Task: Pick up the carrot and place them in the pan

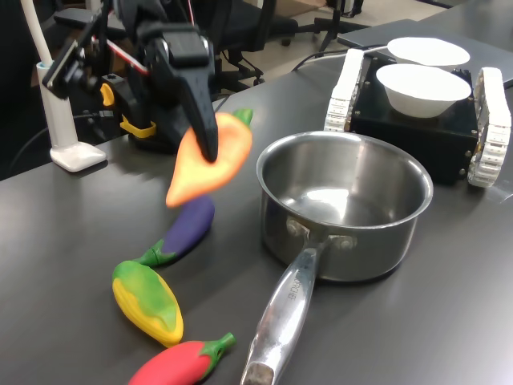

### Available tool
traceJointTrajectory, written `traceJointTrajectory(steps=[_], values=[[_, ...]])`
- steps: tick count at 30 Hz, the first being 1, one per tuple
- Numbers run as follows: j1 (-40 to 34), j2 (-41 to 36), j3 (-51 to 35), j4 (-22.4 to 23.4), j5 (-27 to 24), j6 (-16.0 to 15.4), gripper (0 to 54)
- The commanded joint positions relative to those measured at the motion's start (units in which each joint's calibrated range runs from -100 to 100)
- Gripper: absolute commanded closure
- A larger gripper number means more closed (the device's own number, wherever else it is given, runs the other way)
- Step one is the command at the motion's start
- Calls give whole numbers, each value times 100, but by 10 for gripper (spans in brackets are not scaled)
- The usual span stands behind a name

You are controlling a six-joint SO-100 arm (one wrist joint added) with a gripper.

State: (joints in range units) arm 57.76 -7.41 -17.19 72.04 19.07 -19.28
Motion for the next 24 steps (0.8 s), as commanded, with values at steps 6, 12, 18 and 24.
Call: traceJointTrajectory(steps=[6, 12, 18, 24], values=[[-237, -1102, 515, -973, -772, -164, 531], [-351, -1381, 852, -1476, -1079, -156, 532], [-626, -1608, 933, -1553, -1241, -147, 532], [-844, -1845, 961, -1587, -1441, -114, 532]])
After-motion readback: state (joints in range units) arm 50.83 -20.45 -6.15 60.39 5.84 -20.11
